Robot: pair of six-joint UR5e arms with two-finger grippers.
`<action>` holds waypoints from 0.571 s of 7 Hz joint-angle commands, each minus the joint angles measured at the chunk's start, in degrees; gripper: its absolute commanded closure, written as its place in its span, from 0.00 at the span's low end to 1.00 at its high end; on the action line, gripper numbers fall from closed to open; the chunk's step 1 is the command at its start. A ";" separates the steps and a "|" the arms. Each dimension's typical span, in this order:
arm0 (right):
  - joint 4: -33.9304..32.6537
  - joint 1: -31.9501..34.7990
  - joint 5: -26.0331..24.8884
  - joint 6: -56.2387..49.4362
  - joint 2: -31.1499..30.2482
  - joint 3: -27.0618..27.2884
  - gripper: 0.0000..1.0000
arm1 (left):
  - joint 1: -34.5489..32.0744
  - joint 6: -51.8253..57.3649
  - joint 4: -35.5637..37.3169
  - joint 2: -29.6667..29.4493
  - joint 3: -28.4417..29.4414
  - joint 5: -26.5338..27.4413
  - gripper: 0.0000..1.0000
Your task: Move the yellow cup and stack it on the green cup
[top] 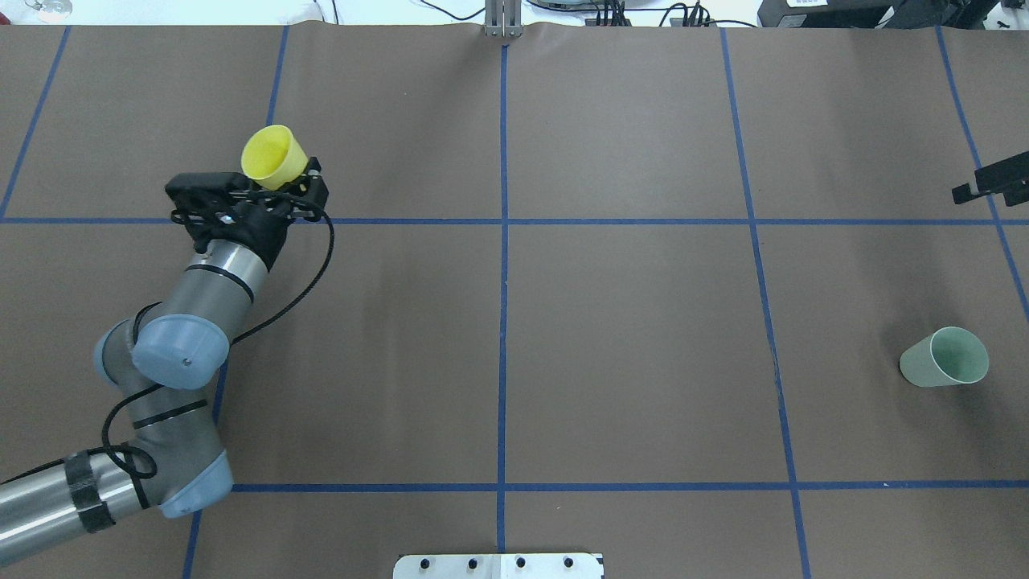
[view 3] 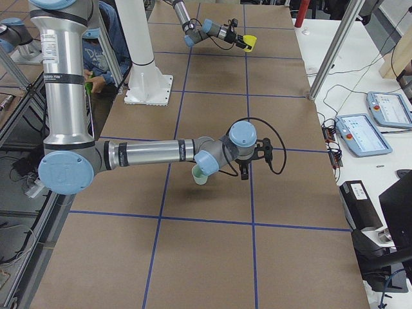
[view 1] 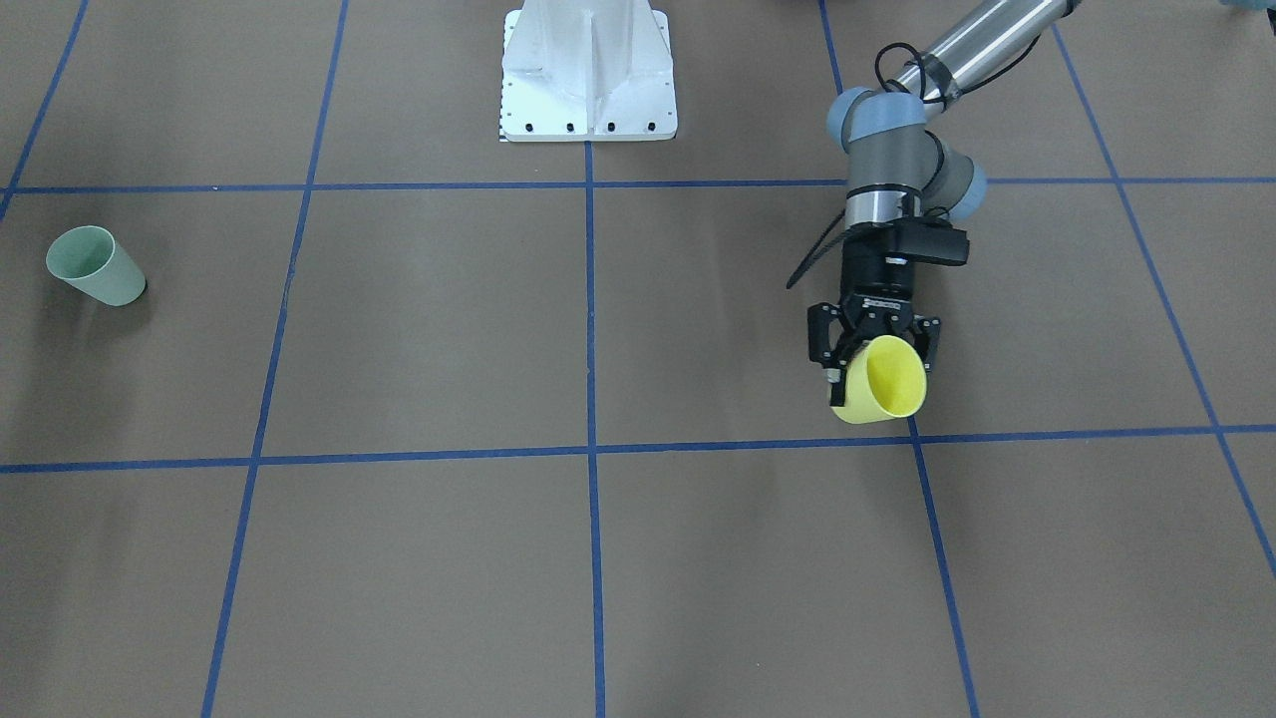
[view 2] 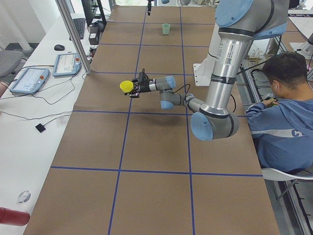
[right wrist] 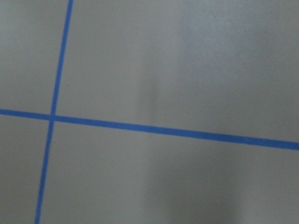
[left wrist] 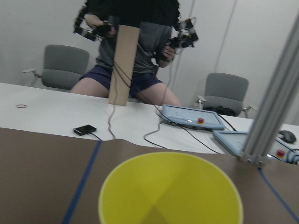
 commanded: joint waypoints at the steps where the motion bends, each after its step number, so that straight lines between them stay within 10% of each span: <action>1: 0.10 -4.85 -0.30 4.49 5.98 1.58 0.00 | 1.24 16.17 -4.04 -6.98 -0.13 -15.57 0.60; 4: 0.10 -11.89 -0.66 9.83 14.33 1.58 0.00 | 1.33 38.93 -4.23 -11.38 1.01 -28.19 0.60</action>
